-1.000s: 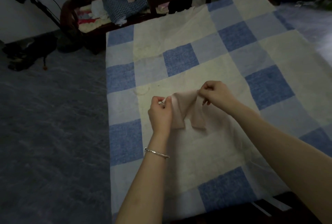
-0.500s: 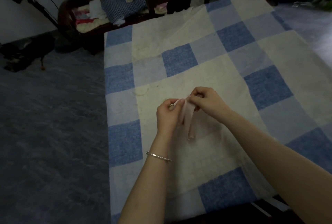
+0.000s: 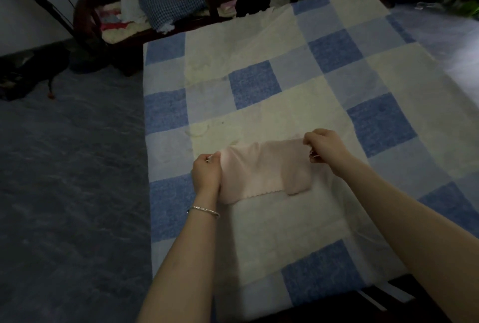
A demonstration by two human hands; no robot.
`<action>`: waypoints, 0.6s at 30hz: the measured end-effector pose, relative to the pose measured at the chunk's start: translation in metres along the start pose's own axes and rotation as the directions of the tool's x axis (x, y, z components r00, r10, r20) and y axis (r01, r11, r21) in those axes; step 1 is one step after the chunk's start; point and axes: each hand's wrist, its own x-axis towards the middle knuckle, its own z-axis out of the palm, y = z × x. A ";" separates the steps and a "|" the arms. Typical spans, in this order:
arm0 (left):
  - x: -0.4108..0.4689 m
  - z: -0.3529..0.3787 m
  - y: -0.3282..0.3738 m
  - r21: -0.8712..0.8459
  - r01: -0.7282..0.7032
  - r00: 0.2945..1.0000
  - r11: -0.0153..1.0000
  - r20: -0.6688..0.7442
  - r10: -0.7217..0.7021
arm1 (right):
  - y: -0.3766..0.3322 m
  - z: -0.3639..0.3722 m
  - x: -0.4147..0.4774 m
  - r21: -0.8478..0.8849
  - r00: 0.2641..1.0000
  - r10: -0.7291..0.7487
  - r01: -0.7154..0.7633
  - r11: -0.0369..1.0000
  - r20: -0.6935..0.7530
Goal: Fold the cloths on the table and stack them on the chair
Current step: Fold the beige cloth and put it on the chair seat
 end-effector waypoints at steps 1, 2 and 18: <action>0.003 0.000 -0.004 0.018 0.018 1.000 1.000 0.009 -0.018 | 0.006 -0.001 0.005 -0.026 1.000 0.011 -0.012 1.000 -0.028; 0.005 0.001 -0.007 0.025 0.035 0.999 0.999 0.022 -0.036 | 0.011 -0.002 0.009 -0.058 0.999 0.010 -0.013 0.998 -0.052; 0.015 0.015 -0.029 0.108 0.113 0.983 0.988 0.134 -0.127 | 0.040 0.014 0.029 -0.259 0.988 0.153 -0.153 0.954 -0.021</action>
